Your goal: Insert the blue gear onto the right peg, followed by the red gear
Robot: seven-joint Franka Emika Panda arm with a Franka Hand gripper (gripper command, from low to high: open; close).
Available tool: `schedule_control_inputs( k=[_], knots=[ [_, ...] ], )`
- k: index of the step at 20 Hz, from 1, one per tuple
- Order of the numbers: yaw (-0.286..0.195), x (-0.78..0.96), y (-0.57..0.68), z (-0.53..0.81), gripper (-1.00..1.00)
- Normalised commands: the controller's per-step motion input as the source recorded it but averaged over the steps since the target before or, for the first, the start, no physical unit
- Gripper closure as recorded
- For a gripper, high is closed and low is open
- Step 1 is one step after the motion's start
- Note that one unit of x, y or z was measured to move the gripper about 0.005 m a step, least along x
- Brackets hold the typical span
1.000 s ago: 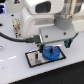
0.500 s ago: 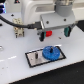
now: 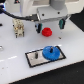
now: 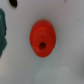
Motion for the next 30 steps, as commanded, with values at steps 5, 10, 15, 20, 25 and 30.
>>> schedule_control_inputs(
  k=[5, 10, 15, 20, 25, 30],
  knots=[
    [0.0, -0.35, 0.1, -0.33, -1.0],
    [0.0, -0.33, 0.14, -0.34, -1.0],
    [0.0, -0.23, 0.12, -0.32, -1.0],
    [0.0, -0.22, 0.14, -0.28, -1.0],
    [0.0, -0.05, 0.1, -0.03, 1.0],
    [0.0, -0.17, 0.06, -0.06, 1.0]
  ],
)
